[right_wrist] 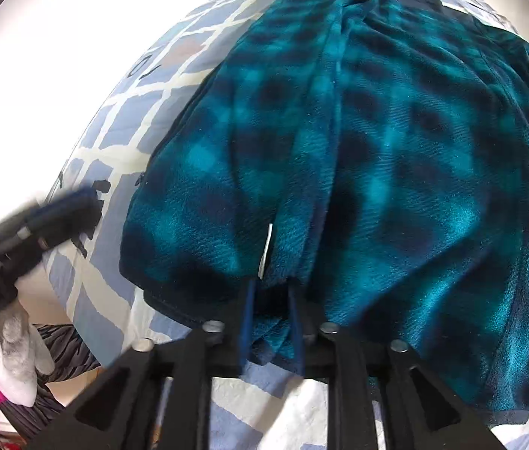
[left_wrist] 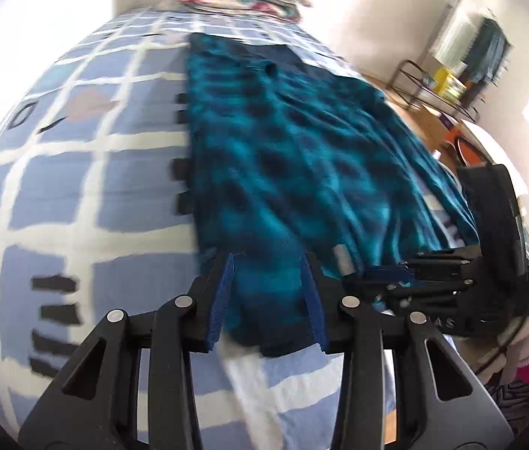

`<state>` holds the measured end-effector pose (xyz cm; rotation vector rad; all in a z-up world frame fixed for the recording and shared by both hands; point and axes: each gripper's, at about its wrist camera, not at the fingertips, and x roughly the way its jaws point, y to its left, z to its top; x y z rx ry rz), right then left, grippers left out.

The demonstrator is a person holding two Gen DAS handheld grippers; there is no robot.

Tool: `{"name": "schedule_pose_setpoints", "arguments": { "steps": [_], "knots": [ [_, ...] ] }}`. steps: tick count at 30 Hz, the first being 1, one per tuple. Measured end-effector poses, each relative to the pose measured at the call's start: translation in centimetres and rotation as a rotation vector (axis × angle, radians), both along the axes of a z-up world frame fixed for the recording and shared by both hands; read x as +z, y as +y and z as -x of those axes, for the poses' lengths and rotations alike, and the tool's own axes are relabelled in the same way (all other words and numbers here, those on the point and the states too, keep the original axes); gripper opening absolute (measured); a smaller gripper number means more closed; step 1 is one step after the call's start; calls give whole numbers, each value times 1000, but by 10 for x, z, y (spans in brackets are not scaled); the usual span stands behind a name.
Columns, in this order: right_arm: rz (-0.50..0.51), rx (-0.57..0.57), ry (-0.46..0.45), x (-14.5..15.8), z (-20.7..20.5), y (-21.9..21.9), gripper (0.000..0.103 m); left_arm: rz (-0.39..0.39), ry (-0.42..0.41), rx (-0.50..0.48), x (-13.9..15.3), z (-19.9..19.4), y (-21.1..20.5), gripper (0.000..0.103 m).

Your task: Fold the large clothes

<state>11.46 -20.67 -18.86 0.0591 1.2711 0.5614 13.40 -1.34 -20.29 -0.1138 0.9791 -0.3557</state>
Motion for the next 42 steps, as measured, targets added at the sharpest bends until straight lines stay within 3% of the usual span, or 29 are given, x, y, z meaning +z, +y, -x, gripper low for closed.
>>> {"name": "schedule_pose_setpoints", "arguments": {
  "steps": [6,12,18,26,29,33,38,42],
  "knots": [
    [-44,-104,-166,41,13,-50,36,-77,114,-75,-53,-6,-39,35],
    [-75,-255,-216,65,16,-120,38,-187,69,-122,-61,4,-53,35],
    [-77,-413,-194,76,19,-208,49,-44,57,-59,-25,17,-48,35],
    [-89,-589,-180,94,43,-328,54,50,-20,-141,35,33,-89,35],
    [-66,-647,-171,87,52,-362,55,77,-20,-194,44,36,-117,35],
    [-44,-726,-109,56,61,-399,56,73,-12,-277,44,39,-157,35],
    [-79,-809,-7,8,65,-430,56,81,10,-336,38,40,-196,35],
    [-166,-862,78,-28,64,-445,57,77,13,-365,35,38,-212,35]
  ]
}}
